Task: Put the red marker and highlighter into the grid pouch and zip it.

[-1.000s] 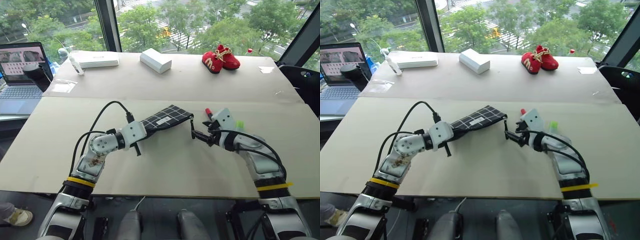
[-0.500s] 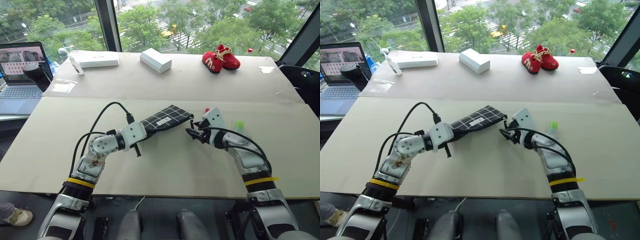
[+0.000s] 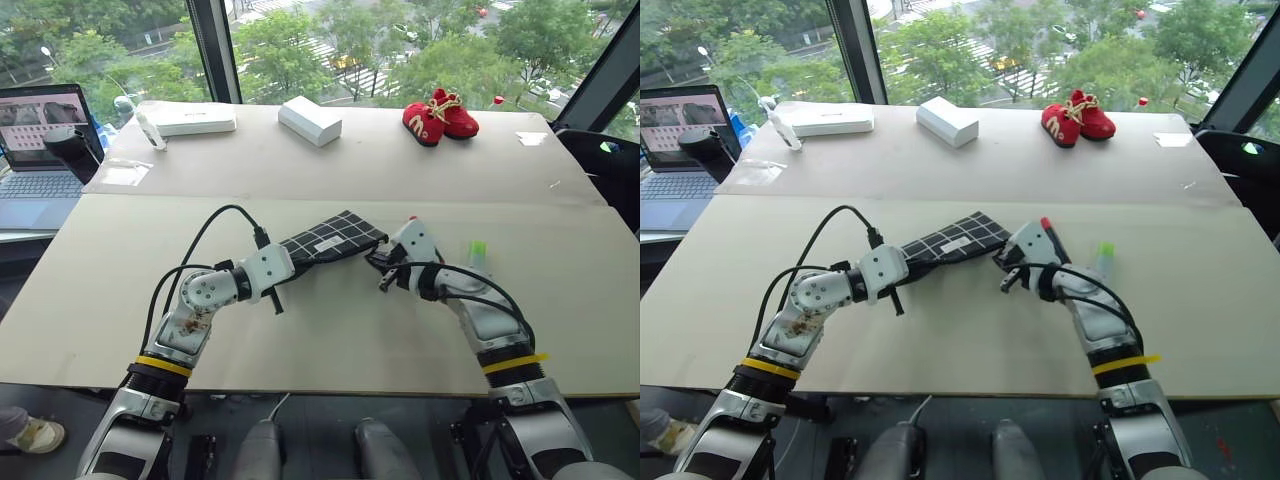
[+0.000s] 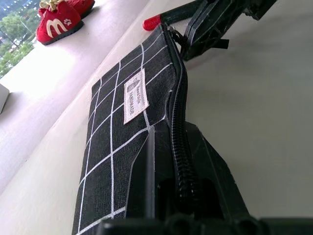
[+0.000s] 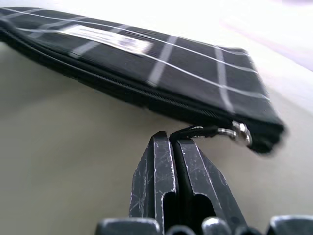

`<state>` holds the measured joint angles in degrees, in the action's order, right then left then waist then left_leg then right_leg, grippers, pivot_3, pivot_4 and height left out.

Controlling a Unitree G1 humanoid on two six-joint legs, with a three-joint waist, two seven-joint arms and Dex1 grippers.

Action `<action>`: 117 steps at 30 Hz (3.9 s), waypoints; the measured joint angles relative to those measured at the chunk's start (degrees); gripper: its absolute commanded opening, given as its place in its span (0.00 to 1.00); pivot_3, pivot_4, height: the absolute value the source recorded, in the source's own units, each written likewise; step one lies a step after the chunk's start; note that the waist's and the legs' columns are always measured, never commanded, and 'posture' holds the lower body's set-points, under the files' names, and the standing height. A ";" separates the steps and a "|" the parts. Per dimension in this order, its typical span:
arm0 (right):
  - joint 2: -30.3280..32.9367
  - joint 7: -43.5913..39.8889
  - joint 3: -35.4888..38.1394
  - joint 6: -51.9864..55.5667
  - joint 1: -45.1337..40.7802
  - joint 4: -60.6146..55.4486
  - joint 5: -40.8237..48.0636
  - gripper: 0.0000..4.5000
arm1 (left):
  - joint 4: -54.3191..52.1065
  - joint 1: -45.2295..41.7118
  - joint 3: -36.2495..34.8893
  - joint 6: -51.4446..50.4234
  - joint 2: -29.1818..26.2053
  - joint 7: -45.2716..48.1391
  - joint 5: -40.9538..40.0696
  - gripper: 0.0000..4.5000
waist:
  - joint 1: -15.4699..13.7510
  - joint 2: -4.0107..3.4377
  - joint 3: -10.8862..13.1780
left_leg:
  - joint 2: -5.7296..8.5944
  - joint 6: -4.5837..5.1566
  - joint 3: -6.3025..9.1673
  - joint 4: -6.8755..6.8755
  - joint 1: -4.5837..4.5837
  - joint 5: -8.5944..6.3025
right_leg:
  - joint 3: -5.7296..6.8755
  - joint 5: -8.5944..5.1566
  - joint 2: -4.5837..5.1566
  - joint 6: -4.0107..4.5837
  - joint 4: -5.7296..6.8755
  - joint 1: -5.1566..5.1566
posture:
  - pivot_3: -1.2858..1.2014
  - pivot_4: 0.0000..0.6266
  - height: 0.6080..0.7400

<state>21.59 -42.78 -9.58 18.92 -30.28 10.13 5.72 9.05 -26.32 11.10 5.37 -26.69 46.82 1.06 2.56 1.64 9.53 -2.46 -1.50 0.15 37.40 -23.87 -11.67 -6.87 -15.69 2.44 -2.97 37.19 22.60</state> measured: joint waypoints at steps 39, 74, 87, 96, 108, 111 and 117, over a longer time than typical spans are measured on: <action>16.52 -17.49 9.54 18.63 16.25 -26.20 19.06 0.61 | 0.72 -0.45 0.25 0.63 2.12 -0.70 0.31 0.00 | -1.38 0.00 0.00 | 0.05 0.00 0.09 0.03 -0.48 0.00 | 0.03 -0.01 0.03 -0.01 -0.05 0.37 | 0.52 0.24 0.92; 4.88 28.96 23.62 22.12 17.29 -15.73 4.05 0.61 | 1.45 -0.10 0.78 1.97 3.49 -0.78 0.26 0.00 | -0.53 0.00 -0.01 | 0.10 -0.01 0.05 0.23 -0.54 0.02 | -0.03 0.04 0.07 -0.06 0.07 0.40 | 0.52 0.24 0.92; 4.98 31.59 23.97 16.60 17.26 -11.52 3.26 0.24 | 1.58 -0.10 0.74 1.98 2.99 -0.58 0.04 0.00 | -1.48 0.00 -0.01 | 0.11 -0.01 0.07 0.35 -0.35 0.02 | -0.01 0.05 0.07 -0.10 0.02 0.09 | 0.52 0.24 0.92; 5.29 29.86 22.06 1.01 10.78 -8.77 0.12 0.24 | 0.94 -0.10 0.24 0.57 2.94 -0.37 -1.45 0.00 | -0.64 -0.04 -0.02 | 0.08 0.00 0.04 0.32 -0.53 0.01 | -0.06 0.06 0.03 -0.09 0.16 0.42 | 0.52 0.24 0.92; 21.96 -1.74 5.35 -26.64 12.27 -10.23 -5.20 0.24 | -1.14 0.80 -1.13 -2.08 1.63 0.00 -3.39 0.00 | -0.52 -0.03 0.00 | 0.11 0.00 0.06 0.37 -0.52 0.01 | -0.04 0.06 0.07 -0.11 0.09 0.35 | 0.52 0.24 0.92; 22.80 -2.80 5.43 -28.54 10.60 -8.70 -5.68 0.24 | -1.59 0.92 -1.13 -2.19 1.64 -0.03 -3.38 0.00 | -0.47 -0.04 -0.01 | 0.09 0.00 0.06 0.36 -0.52 0.01 | -0.03 0.06 0.06 -0.10 0.10 0.36 | 0.52 0.24 0.92; 22.59 -3.63 4.35 -30.62 6.76 -4.55 -7.29 0.24 | -1.83 1.19 -1.15 -2.24 1.74 -0.15 -3.37 0.00 | -0.45 -0.04 0.00 | 0.10 0.00 0.05 0.37 -0.51 0.01 | -0.05 0.07 0.06 -0.10 0.12 0.36 | 0.52 0.24 0.92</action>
<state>44.18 -46.41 -5.23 -11.71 -23.52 5.59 -1.57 7.22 -25.13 9.95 3.13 -24.95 46.67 -2.31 2.11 1.61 9.53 -2.36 -1.50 0.20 37.77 -24.38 -11.66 -6.92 -15.63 2.51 -3.07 37.31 22.97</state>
